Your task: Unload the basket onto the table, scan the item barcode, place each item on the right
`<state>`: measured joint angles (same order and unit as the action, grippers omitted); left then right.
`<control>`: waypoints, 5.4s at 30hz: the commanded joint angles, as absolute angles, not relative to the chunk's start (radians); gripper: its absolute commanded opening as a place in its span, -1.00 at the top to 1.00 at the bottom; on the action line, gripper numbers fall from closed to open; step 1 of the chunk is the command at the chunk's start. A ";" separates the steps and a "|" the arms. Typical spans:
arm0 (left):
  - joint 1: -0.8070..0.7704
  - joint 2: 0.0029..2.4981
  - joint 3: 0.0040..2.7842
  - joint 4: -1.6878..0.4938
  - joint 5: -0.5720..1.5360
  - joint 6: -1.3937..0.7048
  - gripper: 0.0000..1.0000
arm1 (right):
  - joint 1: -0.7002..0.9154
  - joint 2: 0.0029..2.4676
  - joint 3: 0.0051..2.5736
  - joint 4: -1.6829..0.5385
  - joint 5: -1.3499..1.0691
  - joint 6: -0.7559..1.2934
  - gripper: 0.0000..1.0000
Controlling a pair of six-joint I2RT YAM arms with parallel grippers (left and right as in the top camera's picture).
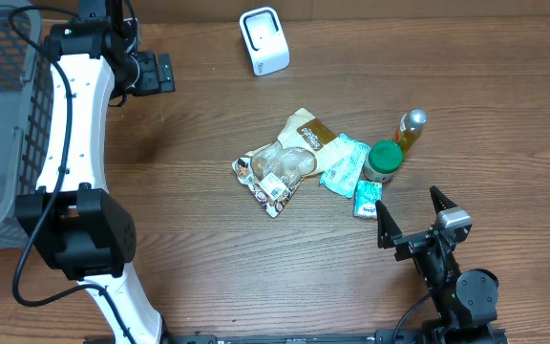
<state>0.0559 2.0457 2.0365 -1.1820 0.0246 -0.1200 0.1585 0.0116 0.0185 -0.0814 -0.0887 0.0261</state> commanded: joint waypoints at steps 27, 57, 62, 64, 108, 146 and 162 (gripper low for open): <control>0.052 2.033 2.045 -1.180 0.018 -0.120 -0.99 | 0.155 0.003 0.008 -0.077 -0.080 0.022 -1.00; 0.052 1.408 1.929 -1.178 0.018 -0.119 -0.99 | 0.155 0.003 0.008 -0.077 -0.080 0.022 -1.00; 0.052 1.277 1.712 -1.178 0.018 -0.119 -0.99 | 0.155 0.003 0.008 -0.077 -0.080 0.022 -1.00; 0.052 1.229 1.616 -1.178 0.018 -0.119 -0.99 | 0.155 0.003 0.008 -0.077 -0.080 0.022 -1.00; 0.052 0.241 0.425 0.259 0.173 -0.074 -0.99 | 0.155 0.003 0.008 -0.077 -0.080 0.022 -1.00; 0.065 0.003 0.005 -0.078 0.041 -0.051 -0.99 | 0.155 0.003 0.008 -0.077 -0.080 0.021 -1.00; 0.065 0.004 0.005 -0.075 0.041 0.012 -0.99 | 0.155 0.003 0.008 -0.077 -0.080 0.022 -1.00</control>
<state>0.0597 0.0151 0.0086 -0.0723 0.0547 -0.0147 0.1577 0.0113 0.0185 -0.0814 -0.0887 0.0257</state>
